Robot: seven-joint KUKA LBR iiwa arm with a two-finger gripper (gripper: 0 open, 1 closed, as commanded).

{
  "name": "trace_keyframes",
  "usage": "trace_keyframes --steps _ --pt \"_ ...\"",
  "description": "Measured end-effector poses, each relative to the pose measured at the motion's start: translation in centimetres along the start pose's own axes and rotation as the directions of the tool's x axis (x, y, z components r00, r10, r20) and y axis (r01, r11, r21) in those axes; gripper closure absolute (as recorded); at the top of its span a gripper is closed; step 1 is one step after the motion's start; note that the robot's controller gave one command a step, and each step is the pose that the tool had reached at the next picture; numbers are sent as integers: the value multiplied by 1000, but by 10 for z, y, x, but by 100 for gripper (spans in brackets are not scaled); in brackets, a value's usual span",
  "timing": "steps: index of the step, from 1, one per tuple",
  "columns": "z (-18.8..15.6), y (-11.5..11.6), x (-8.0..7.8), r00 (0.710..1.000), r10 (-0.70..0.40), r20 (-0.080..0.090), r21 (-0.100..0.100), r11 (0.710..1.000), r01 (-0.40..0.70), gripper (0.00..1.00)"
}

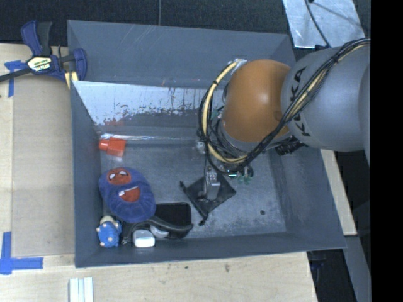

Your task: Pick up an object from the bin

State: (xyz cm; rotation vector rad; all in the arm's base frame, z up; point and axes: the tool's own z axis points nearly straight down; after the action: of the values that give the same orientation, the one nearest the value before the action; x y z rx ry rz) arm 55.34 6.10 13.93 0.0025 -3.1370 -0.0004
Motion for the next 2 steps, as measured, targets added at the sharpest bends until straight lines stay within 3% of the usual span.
trace_keyframes --steps 1,2 --pt "70 -16 17 985 -173 4 1 985 173 0" --pt "70 -16 16 985 -171 6 1 985 171 0"
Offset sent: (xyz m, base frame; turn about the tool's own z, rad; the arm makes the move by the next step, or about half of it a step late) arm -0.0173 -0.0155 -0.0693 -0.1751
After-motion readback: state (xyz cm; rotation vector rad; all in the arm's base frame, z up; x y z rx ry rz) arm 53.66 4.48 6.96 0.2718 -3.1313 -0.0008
